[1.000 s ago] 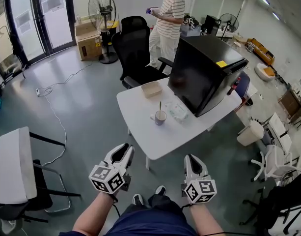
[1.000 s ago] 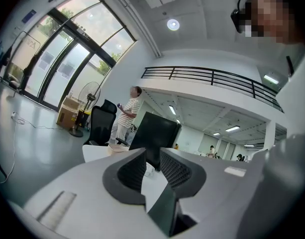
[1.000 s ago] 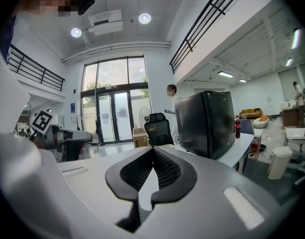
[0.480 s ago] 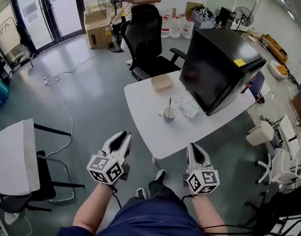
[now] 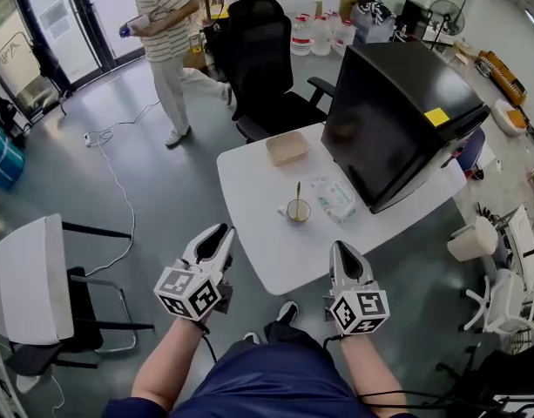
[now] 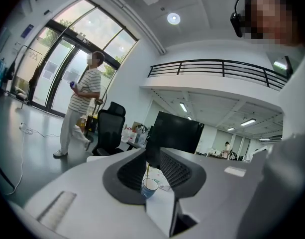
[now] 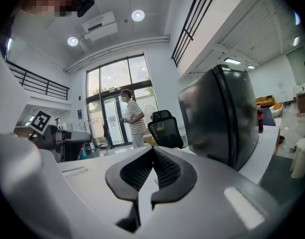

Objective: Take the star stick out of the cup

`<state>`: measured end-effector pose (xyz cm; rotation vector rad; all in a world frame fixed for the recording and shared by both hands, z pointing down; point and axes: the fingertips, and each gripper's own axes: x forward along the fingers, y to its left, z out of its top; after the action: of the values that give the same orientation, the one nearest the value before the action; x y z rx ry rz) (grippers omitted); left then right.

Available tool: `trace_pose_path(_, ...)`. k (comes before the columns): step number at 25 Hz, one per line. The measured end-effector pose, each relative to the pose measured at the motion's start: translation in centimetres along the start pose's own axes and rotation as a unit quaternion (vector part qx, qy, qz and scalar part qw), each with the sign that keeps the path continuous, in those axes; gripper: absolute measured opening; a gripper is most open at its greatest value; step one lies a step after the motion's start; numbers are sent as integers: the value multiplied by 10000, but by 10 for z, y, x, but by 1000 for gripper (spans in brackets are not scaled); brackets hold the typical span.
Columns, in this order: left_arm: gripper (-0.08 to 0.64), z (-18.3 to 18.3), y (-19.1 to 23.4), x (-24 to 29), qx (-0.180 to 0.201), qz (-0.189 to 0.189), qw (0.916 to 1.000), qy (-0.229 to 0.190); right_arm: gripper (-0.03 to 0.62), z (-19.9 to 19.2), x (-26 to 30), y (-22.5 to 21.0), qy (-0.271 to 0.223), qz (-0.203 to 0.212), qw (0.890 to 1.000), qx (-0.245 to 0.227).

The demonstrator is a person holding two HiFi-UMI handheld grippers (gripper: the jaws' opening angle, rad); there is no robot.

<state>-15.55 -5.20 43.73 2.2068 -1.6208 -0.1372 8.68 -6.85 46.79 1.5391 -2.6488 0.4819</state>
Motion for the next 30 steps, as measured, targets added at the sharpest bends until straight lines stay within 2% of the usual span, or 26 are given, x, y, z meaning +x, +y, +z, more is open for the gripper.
trace_pose_path(14,87,-10,-17,63,78,57,9995,287,7,3,32,-43,88,228,9994,239)
trace_pose_path(23,88,-39,-17,109,-13,-380,9958,838,6,-1,36,-57,141,-18,9993,345)
trace_pose_path(30,89,-63,-9,149,105,-834,9870,1371,6,-3,41,-64,160,-434,9981,410)
